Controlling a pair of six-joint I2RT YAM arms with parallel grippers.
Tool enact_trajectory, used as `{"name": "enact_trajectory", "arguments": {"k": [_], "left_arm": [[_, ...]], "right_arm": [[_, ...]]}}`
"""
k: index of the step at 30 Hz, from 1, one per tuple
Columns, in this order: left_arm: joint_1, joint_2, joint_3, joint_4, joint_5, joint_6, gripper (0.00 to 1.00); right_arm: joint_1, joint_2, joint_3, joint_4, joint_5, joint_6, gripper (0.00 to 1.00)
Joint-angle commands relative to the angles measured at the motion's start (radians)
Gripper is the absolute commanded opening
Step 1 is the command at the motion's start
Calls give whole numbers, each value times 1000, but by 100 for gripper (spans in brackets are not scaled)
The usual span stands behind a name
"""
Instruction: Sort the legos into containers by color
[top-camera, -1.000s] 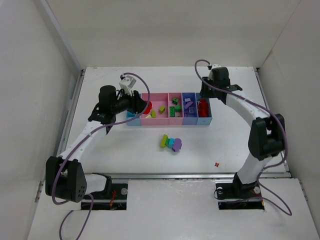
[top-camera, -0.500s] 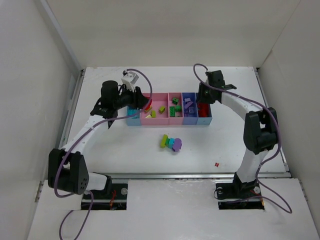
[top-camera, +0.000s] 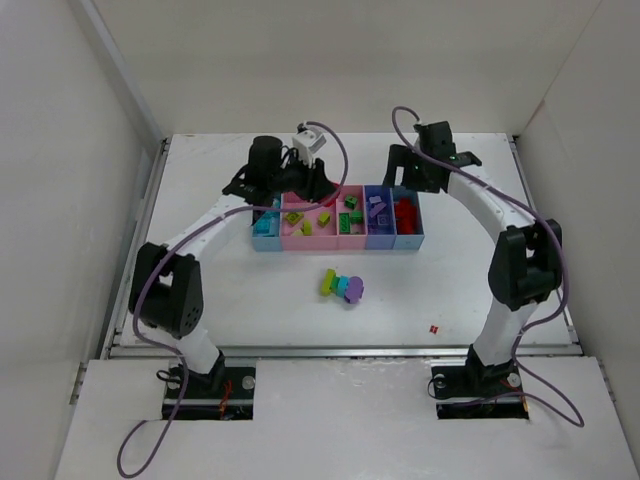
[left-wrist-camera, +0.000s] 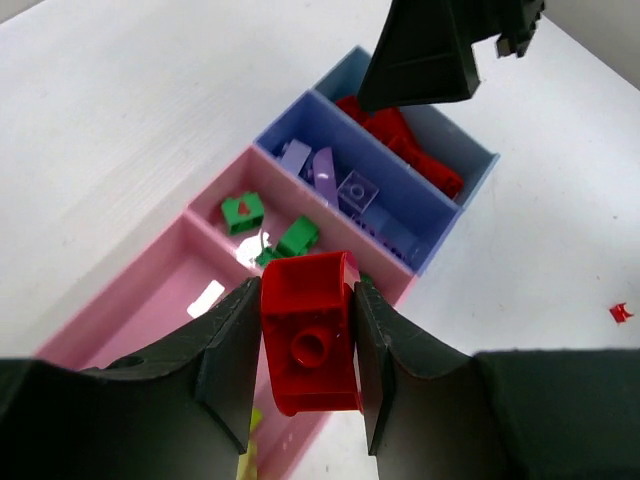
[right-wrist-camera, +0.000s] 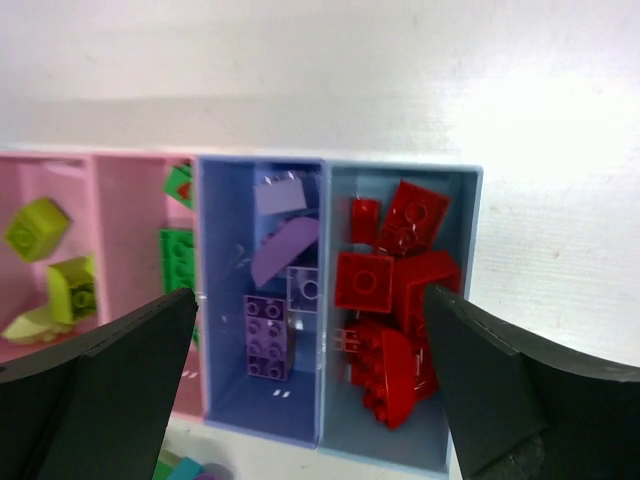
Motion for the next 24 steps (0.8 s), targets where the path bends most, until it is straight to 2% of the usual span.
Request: {"name": "enact_trajectory", "arguments": {"k": [1, 4, 6, 10, 12, 16, 18, 19, 21, 24], "left_arm": [[-36, 89, 138, 24, 45, 4, 0], [-99, 214, 286, 42, 54, -17, 0], [-148, 280, 399, 59, 35, -40, 0], [-217, 431, 537, 114, -82, -160, 0], [-259, 512, 609, 133, -148, -251, 0], [-328, 601, 669, 169, -254, -373, 0], [-349, 623, 669, 180, -303, -382, 0], [-368, 633, 650, 180, -420, -423, 0], [-368, 633, 649, 170, -430, -424, 0], [-379, 652, 649, 170, -430, -410, 16]], "right_arm": [[-6, -108, 124, -68, 16, -21, 100], [-16, -192, 133, -88, 80, -1, 100], [-80, -238, 106, -106, 178, 49, 100], [-249, -355, -46, -125, 178, 151, 100], [-250, -422, -144, -125, 219, 151, 100], [-250, -519, -210, -134, 273, 151, 100], [-250, -557, -233, -143, 318, 151, 100], [-250, -605, -256, -143, 347, 151, 100], [-250, -614, -269, -143, 347, 139, 100], [-250, -628, -269, -133, 358, 111, 100]]}}
